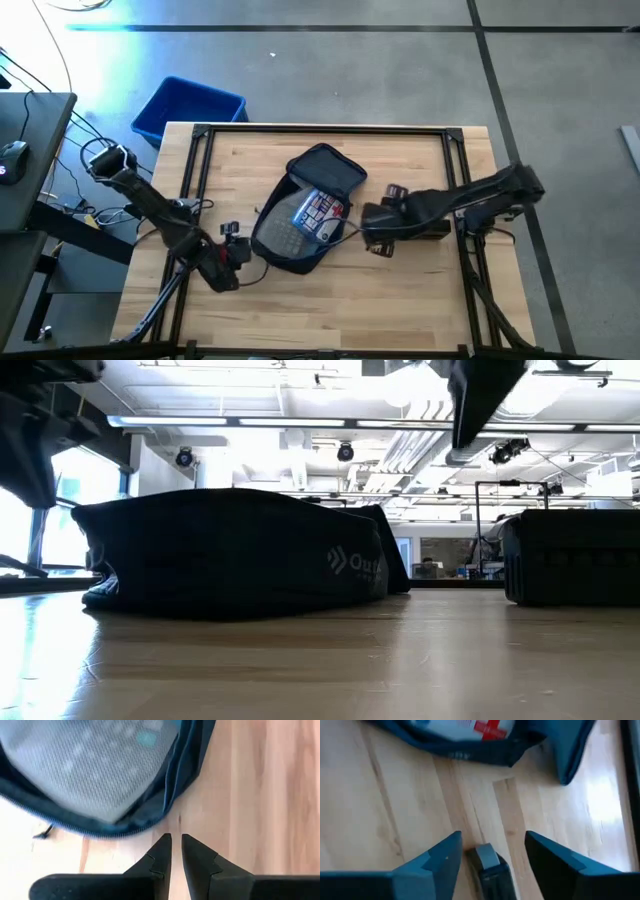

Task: Unpack backpack
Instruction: Remove the blue medicine kit from the black backpack

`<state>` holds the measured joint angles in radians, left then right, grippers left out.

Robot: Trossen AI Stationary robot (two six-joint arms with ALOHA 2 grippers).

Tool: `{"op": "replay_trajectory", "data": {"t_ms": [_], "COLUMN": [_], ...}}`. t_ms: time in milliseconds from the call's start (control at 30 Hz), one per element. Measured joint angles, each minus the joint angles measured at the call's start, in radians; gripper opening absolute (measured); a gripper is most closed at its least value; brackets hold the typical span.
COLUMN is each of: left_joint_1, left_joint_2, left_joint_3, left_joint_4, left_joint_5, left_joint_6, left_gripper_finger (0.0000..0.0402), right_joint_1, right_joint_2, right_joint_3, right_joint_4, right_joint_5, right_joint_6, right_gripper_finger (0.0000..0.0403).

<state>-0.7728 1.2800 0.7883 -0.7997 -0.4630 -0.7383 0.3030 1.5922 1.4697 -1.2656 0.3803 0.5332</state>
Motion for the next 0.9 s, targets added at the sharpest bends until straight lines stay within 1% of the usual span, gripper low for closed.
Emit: {"op": "replay_trajectory", "data": {"t_ms": [100,200,267,333,400,433,500,533,600,700,800,900], "left_joint_1": [-0.044,-0.067,-0.075,-0.071,-0.051,-0.033,0.016,0.043,0.093,0.165,0.23,0.302], "left_joint_2": [-0.002,-0.006,-0.017,-0.026,-0.031,-0.032,-0.029,-0.025,-0.01,0.027,0.082,0.14], "left_joint_3": [0.0,0.0,0.0,0.0,0.0,0.0,-0.004,-0.007,-0.022,-0.044,-0.07,-0.087], "left_joint_4": [0.017,0.07,0.102,0.137,0.163,0.181,0.23,0.269,0.376,0.537,0.653,0.714], "left_joint_5": [-0.038,-0.059,-0.134,-0.246,-0.337,-0.359,-0.358,-0.339,-0.284,-0.206,-0.207,-0.212], "left_joint_6": [-0.024,0.011,0.043,0.075,0.123,0.145,0.188,0.218,0.302,0.423,0.516,0.557], "left_gripper_finger": [0.0023,0.0023,0.0023,0.0023,0.0023,0.0023,0.0023,0.0023,0.0023,0.0023,0.0023,0.0023], "right_joint_1": [0.023,0.028,0.028,0.019,-0.001,-0.016,-0.05,-0.07,-0.122,-0.215,-0.283,-0.316], "right_joint_2": [-0.069,-0.093,-0.065,-0.006,0.069,0.108,0.18,0.21,0.249,0.27,0.273,0.273], "right_joint_3": [-0.051,-0.12,-0.16,-0.182,-0.18,-0.171,-0.149,-0.139,-0.128,-0.128,-0.128,-0.126], "right_joint_4": [0.108,0.32,0.495,0.669,0.784,0.815,0.823,0.809,0.768,0.677,0.614,0.61], "right_joint_5": [0.026,0.03,0.029,0.029,0.032,0.033,0.052,0.07,0.091,0.086,0.104,0.116], "right_joint_6": [0.089,0.148,0.142,0.072,0.021,0.009,0.004,0.005,0.035,0.111,0.17,0.178], "right_gripper_finger": [0.0158,0.0139,0.0131,0.0126,0.012,0.0117,0.0111,0.0108,0.01,0.009,0.0084,0.0082]}}
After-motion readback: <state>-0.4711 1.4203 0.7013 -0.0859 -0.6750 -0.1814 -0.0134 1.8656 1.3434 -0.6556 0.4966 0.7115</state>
